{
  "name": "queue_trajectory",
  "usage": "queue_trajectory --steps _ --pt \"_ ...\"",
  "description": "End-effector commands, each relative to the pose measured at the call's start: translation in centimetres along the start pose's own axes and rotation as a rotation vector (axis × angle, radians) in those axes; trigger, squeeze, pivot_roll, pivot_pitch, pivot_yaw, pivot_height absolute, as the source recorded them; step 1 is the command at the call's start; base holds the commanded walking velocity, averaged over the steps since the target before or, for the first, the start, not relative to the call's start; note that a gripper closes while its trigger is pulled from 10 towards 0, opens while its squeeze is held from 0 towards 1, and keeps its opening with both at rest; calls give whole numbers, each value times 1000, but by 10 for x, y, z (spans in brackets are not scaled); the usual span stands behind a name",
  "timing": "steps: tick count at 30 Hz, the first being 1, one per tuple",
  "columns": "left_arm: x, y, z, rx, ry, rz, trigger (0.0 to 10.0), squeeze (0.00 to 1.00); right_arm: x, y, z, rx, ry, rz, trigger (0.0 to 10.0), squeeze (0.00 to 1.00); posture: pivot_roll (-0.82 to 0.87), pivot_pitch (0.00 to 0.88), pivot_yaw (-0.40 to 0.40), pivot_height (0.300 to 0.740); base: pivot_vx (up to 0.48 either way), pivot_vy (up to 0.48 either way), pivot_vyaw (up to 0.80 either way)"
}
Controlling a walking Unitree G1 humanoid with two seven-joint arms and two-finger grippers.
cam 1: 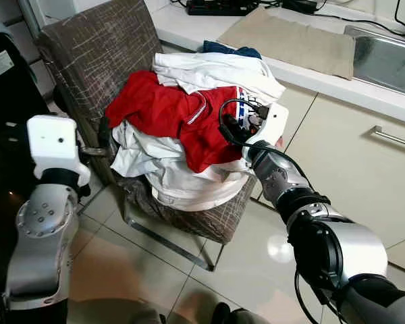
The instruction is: Clothes washing
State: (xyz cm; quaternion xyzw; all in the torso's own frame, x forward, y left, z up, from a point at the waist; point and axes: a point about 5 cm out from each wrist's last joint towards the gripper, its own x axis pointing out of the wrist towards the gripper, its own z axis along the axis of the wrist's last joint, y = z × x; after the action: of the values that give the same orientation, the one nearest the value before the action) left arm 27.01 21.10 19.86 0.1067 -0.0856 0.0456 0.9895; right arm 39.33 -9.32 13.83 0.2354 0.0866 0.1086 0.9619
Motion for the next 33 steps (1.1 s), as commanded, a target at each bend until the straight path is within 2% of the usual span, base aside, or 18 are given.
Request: queue_trajectory --steps 1,6,11,19,25,27,28,33 --pt "3 -8 -4 -7 17 -29 10000 0 0 -5 5 -38 -12 -18 0 0 175 81 -75 740 0 0 0" --pt "6 -20 -8 -36 33 -71 10000 0 -1 -9 9 -76 -28 -25 0 0 144 70 -71 740 0 0 0" --pt "8 -36 -14 -67 43 -104 10000 0 -4 -18 10 -69 -30 -39 0 0 116 60 -68 740 0 0 0" --pt "21 -50 -16 -94 35 -151 10000 0 -2 -15 20 -72 -67 -19 0 0 57 19 -58 740 0 0 0" --pt "33 -58 -12 -116 6 -165 10000 0 1 -4 42 -128 -154 54 0 0 19 0 -45 740 0 0 0" --pt "35 -62 -12 -125 0 -177 10000 0 1 6 55 -169 -205 113 0 0 3 0 -42 740 0 0 0" --pt "40 -67 -12 -134 -5 -189 10000 0 1 16 66 -241 -242 166 0 0 -27 0 -35 740 0 0 0" --pt "43 -74 -11 -153 -12 -202 10000 0 -5 26 74 -305 -289 227 0 0 -41 0 -30 740 0 0 0"
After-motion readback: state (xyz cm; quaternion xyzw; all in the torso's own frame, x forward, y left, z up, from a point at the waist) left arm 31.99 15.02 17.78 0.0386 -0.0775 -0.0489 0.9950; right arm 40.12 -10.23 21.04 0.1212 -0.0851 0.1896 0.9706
